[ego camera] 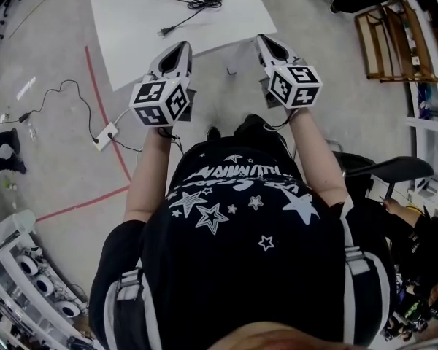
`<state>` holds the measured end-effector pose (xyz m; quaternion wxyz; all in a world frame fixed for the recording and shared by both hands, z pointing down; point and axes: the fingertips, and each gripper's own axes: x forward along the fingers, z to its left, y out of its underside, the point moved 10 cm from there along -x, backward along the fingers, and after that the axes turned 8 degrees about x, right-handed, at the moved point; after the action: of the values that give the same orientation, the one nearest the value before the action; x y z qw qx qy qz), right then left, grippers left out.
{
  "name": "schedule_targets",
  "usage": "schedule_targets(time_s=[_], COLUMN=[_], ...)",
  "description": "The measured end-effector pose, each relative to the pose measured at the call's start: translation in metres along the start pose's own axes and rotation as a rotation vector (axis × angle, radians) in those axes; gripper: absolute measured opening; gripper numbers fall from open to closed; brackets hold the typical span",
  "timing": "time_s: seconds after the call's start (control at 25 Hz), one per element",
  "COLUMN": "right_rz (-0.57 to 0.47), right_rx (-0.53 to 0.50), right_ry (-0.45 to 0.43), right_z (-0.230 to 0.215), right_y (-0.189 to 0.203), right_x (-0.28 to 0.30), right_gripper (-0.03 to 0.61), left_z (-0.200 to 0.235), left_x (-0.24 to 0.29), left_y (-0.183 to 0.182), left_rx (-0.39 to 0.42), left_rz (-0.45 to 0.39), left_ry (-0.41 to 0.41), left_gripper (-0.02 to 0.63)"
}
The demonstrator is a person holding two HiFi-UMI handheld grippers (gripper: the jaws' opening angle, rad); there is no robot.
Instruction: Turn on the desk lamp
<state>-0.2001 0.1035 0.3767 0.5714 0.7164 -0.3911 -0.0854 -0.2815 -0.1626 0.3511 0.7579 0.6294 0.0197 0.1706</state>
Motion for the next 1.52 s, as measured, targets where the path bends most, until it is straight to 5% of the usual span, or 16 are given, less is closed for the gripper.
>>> schedule_targets(time_s=[0.52,1.52], right_rz=[0.039,0.119], right_rx=[-0.019,-0.022], right_ry=[-0.129,-0.347], right_z=[-0.04,-0.191], right_y=[-0.023,-0.128], right_x=[0.072,0.194], right_gripper=[0.005,0.005], left_z=[0.01,-0.027], left_x=[0.047,0.203], left_y=[-0.002,-0.032], left_rx=[-0.011,-0.035], left_rz=[-0.004,0.022], left_ry=[-0.124,-0.37], left_gripper=[0.009,0.009])
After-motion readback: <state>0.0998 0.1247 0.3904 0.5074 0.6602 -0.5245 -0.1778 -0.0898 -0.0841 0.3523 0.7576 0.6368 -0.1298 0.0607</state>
